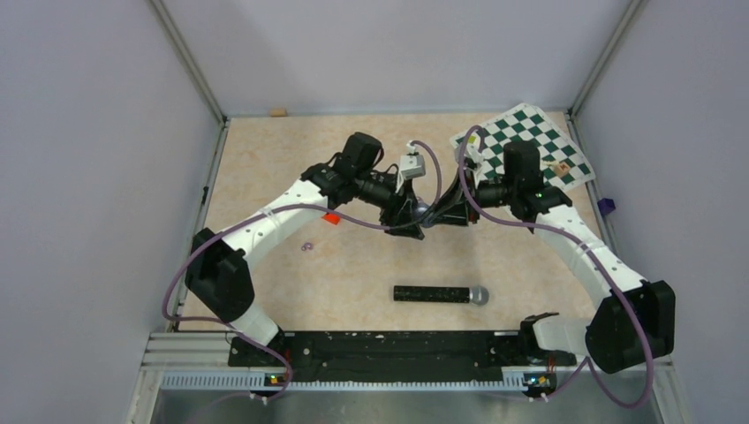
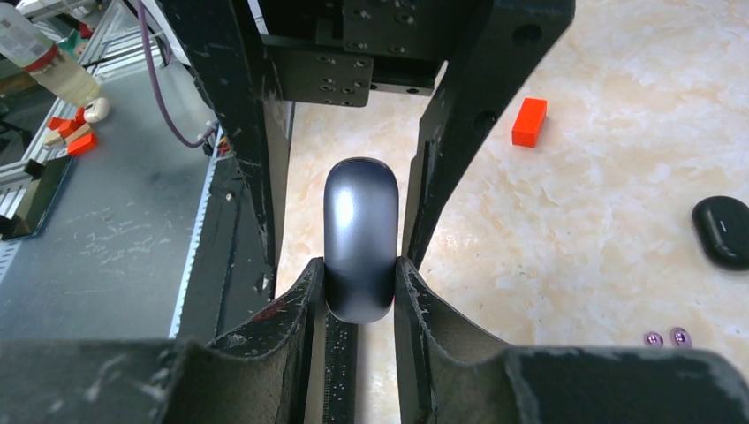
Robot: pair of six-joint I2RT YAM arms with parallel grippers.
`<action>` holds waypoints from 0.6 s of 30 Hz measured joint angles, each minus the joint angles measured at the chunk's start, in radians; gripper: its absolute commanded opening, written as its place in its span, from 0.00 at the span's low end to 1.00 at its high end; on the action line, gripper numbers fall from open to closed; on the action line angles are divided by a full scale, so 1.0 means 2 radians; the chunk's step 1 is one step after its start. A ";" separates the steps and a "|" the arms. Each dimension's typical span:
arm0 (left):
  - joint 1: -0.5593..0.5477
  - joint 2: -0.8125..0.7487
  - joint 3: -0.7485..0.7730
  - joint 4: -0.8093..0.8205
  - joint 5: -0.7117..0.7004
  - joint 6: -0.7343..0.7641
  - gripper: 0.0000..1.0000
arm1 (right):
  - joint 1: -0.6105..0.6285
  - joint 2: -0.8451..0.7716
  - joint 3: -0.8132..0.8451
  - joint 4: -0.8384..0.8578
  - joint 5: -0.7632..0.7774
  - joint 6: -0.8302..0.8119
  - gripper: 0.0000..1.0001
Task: Insert the wireless bluetooth earbuds into the charging case
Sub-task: Open the charging case at the center of the board.
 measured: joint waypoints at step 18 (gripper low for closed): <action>0.011 -0.018 -0.006 0.031 -0.001 -0.022 0.38 | 0.000 0.003 0.000 -0.004 -0.003 -0.002 0.14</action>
